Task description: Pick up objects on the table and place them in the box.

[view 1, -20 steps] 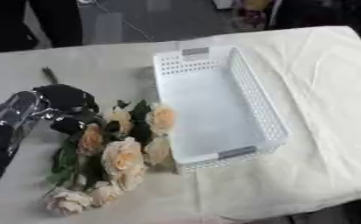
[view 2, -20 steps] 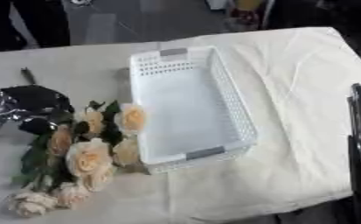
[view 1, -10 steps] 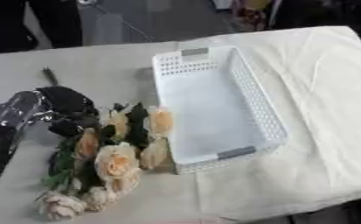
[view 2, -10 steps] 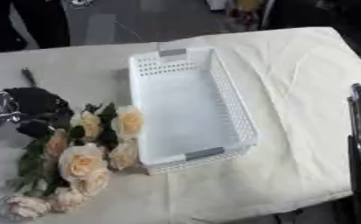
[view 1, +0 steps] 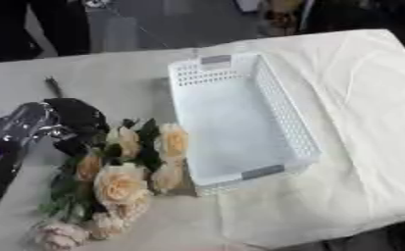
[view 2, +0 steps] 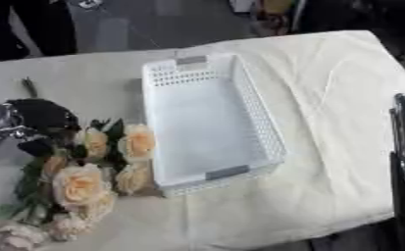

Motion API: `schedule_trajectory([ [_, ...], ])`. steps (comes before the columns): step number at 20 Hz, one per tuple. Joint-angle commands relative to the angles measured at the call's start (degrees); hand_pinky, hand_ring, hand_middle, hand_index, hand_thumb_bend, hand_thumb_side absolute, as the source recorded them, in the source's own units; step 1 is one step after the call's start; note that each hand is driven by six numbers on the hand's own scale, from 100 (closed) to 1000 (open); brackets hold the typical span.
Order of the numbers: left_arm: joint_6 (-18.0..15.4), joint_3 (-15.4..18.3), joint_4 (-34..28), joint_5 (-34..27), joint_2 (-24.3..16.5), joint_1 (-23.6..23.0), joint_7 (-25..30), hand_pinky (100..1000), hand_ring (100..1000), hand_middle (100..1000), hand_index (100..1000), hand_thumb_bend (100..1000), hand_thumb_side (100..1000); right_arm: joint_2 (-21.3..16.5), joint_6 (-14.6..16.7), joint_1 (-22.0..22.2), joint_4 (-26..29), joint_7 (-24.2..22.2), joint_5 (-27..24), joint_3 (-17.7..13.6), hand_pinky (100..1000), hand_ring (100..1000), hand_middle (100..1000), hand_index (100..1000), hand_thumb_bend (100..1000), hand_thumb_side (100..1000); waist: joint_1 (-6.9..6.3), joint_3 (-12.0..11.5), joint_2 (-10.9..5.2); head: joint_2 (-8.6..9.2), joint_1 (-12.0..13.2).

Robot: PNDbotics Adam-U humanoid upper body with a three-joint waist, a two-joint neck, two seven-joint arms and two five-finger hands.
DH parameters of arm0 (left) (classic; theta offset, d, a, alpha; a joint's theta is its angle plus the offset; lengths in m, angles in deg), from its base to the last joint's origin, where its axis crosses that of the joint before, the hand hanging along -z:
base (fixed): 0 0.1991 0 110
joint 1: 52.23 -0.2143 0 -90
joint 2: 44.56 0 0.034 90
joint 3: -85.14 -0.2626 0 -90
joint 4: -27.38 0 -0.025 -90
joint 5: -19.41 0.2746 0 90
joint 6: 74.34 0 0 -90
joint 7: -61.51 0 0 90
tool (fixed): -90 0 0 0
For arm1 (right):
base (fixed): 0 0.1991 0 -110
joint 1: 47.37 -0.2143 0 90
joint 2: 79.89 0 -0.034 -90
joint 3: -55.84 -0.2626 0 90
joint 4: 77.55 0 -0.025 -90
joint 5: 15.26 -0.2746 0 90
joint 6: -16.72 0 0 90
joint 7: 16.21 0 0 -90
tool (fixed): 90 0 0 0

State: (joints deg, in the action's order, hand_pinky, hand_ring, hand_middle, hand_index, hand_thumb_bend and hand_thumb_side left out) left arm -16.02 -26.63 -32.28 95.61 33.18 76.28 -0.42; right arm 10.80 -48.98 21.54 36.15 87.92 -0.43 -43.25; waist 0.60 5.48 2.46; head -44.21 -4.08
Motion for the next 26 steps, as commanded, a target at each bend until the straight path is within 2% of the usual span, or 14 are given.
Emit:
schedule_trajectory([
  [1, 1.16, 0.31, 4.43, 1.47, 0.22, -1.18, -0.27, 680, 560, 491, 572, 605, 282, -0.5, 0.09, -1.01, 0.89, -0.12, -0.14, -0.18, 621, 787, 751, 877, 100, 663, 0.21, -0.03, -0.06, 0.09, 0.02],
  [2, 1.61, 0.61, 4.82, 1.28, 0.35, -1.23, -0.94, 641, 484, 432, 507, 500, 196, -0.49, 0.08, -1.01, 0.89, -0.1, -0.12, -0.2, 621, 787, 751, 877, 100, 662, 0.22, -0.05, -0.07, 0.09, -0.02],
  [3, 2.21, 0.97, 4.98, 0.8, 0.4, -1.25, -2.05, 579, 409, 364, 446, 378, 153, -0.49, 0.07, -0.99, 0.89, -0.07, -0.09, -0.22, 621, 786, 751, 877, 100, 662, 0.21, -0.1, -0.09, 0.09, -0.06],
  [4, 2.76, 1.15, 5.05, 0.3, 0.4, -1.26, -3.22, 511, 334, 299, 381, 186, 131, -0.5, 0.06, -0.97, 0.89, -0.06, -0.07, -0.23, 621, 786, 751, 877, 100, 663, 0.2, -0.13, -0.11, 0.09, -0.09],
  [5, 3.46, 1.37, 4.9, -0.39, 0.35, -1.21, -4.8, 457, 277, 246, 333, 100, 149, -0.51, 0.05, -0.93, 0.89, -0.04, -0.04, -0.24, 621, 786, 751, 877, 100, 663, 0.2, -0.17, -0.14, 0.09, -0.12],
  [7, 4.86, 1.45, 4.34, -1.47, 0.19, -1.01, -8.25, 290, 153, 136, 225, 100, 243, -0.52, 0.02, -0.87, 0.89, -0.01, 0.04, -0.27, 621, 786, 751, 877, 100, 662, 0.2, -0.22, -0.19, 0.09, -0.21],
  [8, 5.45, 1.34, 3.99, -1.73, 0.07, -0.96, -10.18, 231, 103, 100, 195, 100, 258, -0.53, 0.01, -0.85, 0.89, 0.01, 0.08, -0.29, 621, 786, 751, 877, 100, 663, 0.2, -0.22, -0.2, 0.09, -0.23],
  [9, 5.82, 1.24, 3.51, -1.85, -0.01, -0.8, -12.18, 100, 100, 100, 151, 100, 215, -0.53, 0.01, -0.83, 0.89, 0.05, 0.12, -0.32, 621, 786, 751, 877, 100, 662, 0.2, -0.23, -0.23, 0.09, -0.25],
  [12, 6.35, 1.12, 3.62, -1.88, -0.11, -0.63, -15.25, 100, 100, 100, 116, 100, 106, -0.55, -0.01, -0.79, 0.89, 0.13, 0.18, -0.36, 621, 786, 751, 877, 100, 662, 0.21, -0.24, -0.26, 0.09, -0.33],
  [19, 6.96, 1.82, 4.34, -4.65, -0.52, 0.01, -10.07, 100, 100, 100, 104, 121, 100, -0.61, -0.08, -0.74, 0.89, 0.3, 0.3, -0.49, 622, 786, 751, 877, 100, 661, 0.12, -0.36, -0.47, 0.09, -0.78],
  [20, 7.18, 1.86, 4.11, -5.27, -0.67, 0.1, -9.13, 100, 100, 100, 104, 100, 100, -0.63, -0.1, -0.72, 0.89, 0.32, 0.33, -0.52, 622, 786, 751, 877, 100, 660, 0.11, -0.38, -0.5, 0.09, -0.85],
  [26, 8.53, 1.4, 0.99, -8.89, -2.48, 0.68, -4.96, 100, 100, 100, 103, 125, 100, -0.85, -0.26, -0.51, 0.89, 0.53, 0.59, -0.72, 623, 786, 751, 877, 100, 660, -0.07, -0.47, -0.77, 0.09, -1.34],
])
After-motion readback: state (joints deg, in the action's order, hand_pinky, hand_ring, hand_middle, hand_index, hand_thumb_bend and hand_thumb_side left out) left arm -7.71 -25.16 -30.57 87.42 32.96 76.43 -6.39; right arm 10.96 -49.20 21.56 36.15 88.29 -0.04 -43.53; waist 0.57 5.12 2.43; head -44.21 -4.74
